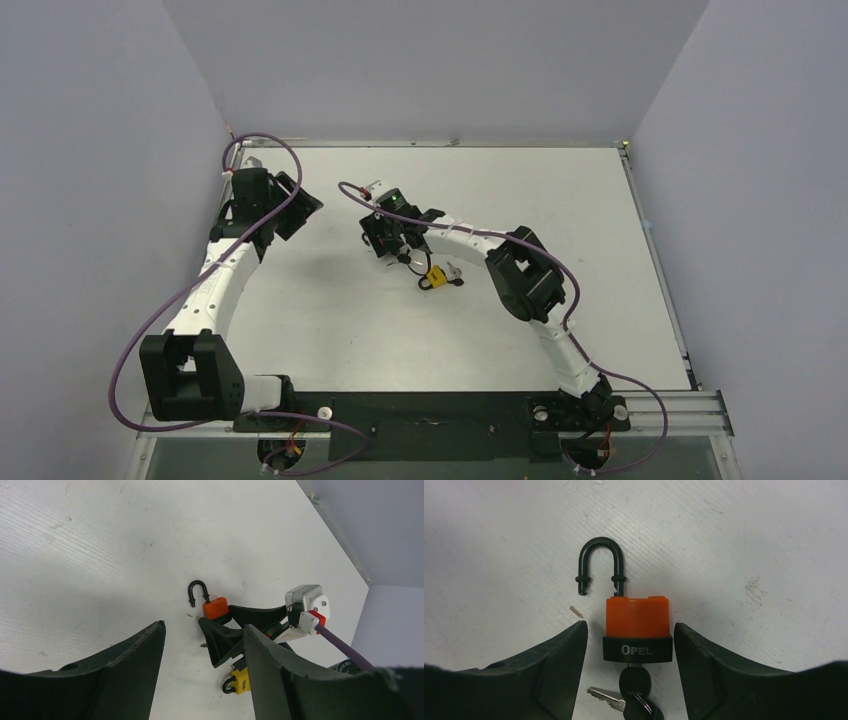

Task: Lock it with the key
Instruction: Pick up the lock from the center of the board.

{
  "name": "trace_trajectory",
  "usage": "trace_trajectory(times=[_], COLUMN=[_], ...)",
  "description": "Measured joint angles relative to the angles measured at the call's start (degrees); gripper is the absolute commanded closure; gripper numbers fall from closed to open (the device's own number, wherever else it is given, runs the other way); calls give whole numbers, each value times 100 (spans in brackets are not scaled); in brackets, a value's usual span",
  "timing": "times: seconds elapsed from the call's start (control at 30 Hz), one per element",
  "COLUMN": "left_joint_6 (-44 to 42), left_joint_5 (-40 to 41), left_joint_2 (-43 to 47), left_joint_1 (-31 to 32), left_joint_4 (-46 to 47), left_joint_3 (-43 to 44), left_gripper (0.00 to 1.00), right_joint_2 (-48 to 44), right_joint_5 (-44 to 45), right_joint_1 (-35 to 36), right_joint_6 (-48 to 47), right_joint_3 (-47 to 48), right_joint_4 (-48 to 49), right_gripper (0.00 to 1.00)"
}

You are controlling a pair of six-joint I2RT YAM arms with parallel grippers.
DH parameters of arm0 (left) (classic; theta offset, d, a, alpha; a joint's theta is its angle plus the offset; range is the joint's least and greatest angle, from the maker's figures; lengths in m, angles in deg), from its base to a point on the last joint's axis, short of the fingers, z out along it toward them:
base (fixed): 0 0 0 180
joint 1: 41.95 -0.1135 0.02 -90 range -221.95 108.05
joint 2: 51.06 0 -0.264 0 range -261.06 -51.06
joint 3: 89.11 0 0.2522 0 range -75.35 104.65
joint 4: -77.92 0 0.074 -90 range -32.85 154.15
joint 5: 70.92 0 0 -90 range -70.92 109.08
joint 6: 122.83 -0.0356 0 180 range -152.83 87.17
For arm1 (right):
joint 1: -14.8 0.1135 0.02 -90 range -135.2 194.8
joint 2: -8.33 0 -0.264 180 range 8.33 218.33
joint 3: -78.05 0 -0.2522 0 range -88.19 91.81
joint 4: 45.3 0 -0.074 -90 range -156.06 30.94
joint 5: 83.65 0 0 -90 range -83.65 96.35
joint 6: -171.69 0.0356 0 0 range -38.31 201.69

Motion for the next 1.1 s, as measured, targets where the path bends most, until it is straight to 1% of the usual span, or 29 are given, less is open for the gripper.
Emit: trace_trajectory(times=[0.03, 0.17, 0.27, 0.33, 0.47, 0.53, 0.57, 0.63, 1.0, 1.1], left_joint_6=[-2, -2, -2, -2, -7, -9, -13, -28, -76, -79], left_joint_5=[-17, -46, -57, -61, -66, -79, -90, -111, -192, -195], left_joint_2=[0, 2, 4, 7, 7, 7, 7, 7, 7, 7], left_joint_1=[0, 0, 0, 0, 0, 0, 0, 0, 0, 0], left_joint_4=[-2, -2, -2, -2, -7, -9, -11, -15, -20, -22], left_joint_3=[0, 0, 0, 0, 0, 0, 0, 0, 0, 0], left_gripper=[44, 44, 44, 44, 44, 44, 44, 44, 44, 44], right_joint_2=[9, 15, 20, 20, 22, 22, 22, 22, 22, 22], right_joint_5=[37, 173, 289, 330, 374, 391, 393, 426, 520, 522], right_joint_1=[24, 92, 101, 101, 103, 103, 103, 103, 103, 140], right_joint_6=[-7, -24, -28, -20, -15, -15, -15, -4, 24, 24], right_joint_3=[0, 0, 0, 0, 0, 0, 0, 0, 0, 0], right_joint_4=[-17, -50, -57, -59, -57, -55, -55, -57, -68, -76], right_gripper=[41, 48, 58, 59, 59, 52, 45, 42, 47, 51])
